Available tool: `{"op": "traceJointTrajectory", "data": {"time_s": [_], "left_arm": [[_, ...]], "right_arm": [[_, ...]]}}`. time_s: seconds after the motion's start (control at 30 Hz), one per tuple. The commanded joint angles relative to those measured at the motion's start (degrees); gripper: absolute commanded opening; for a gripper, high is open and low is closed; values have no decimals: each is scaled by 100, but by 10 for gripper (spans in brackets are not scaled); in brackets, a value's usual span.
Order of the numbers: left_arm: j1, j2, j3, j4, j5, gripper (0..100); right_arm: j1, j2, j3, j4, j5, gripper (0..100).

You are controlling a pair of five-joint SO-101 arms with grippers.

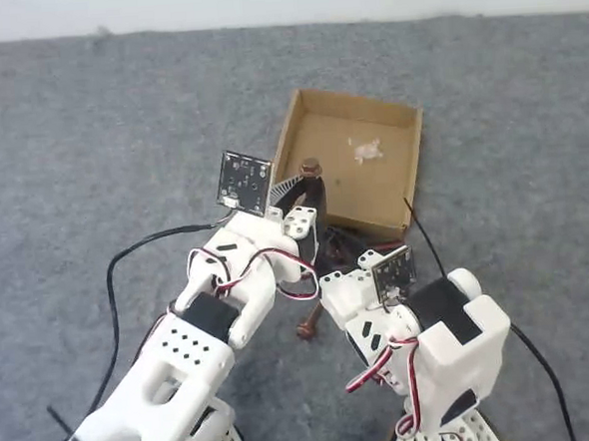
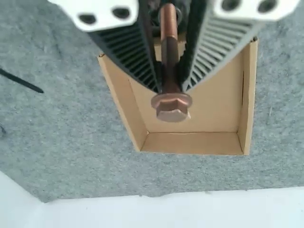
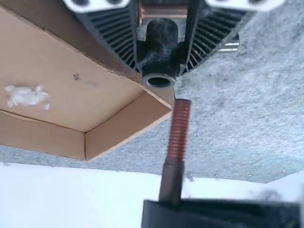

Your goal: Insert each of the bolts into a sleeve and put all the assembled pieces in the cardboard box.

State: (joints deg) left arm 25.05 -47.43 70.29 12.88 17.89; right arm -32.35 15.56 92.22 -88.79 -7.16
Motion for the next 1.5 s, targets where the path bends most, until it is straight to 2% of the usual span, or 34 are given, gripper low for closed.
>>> {"op": "traceJointTrajectory", "data": {"time_s": [0.0, 0.17, 0.33, 0.53, 0.73, 0.9, 1.17, 1.27, 1.47], "left_arm": [[44, -290, -48, 9, 26, 10], [202, -290, -75, -9, 35, 10], [202, -281, 233, -642, 35, 9], [202, -264, 259, -677, 35, 9], [-53, 905, -145, -1327, 35, 9], [-105, 1653, -453, -1363, 35, 9], [18, 756, 110, -1327, 35, 9], [35, 457, 180, -1046, 35, 9], [26, 519, 207, -756, 35, 9]], "right_arm": [[31, -242, -18, -22, 88, 6], [57, -286, 35, -31, 158, 6], [75, -242, 141, -365, 422, 6], [84, -233, 149, -400, 422, 6], [75, -233, 149, -391, 431, 6], [75, -233, 149, -391, 440, 6], [84, -233, 141, -400, 457, 6], [84, -233, 141, -400, 457, 6], [242, -251, 114, -418, 457, 6]]}}
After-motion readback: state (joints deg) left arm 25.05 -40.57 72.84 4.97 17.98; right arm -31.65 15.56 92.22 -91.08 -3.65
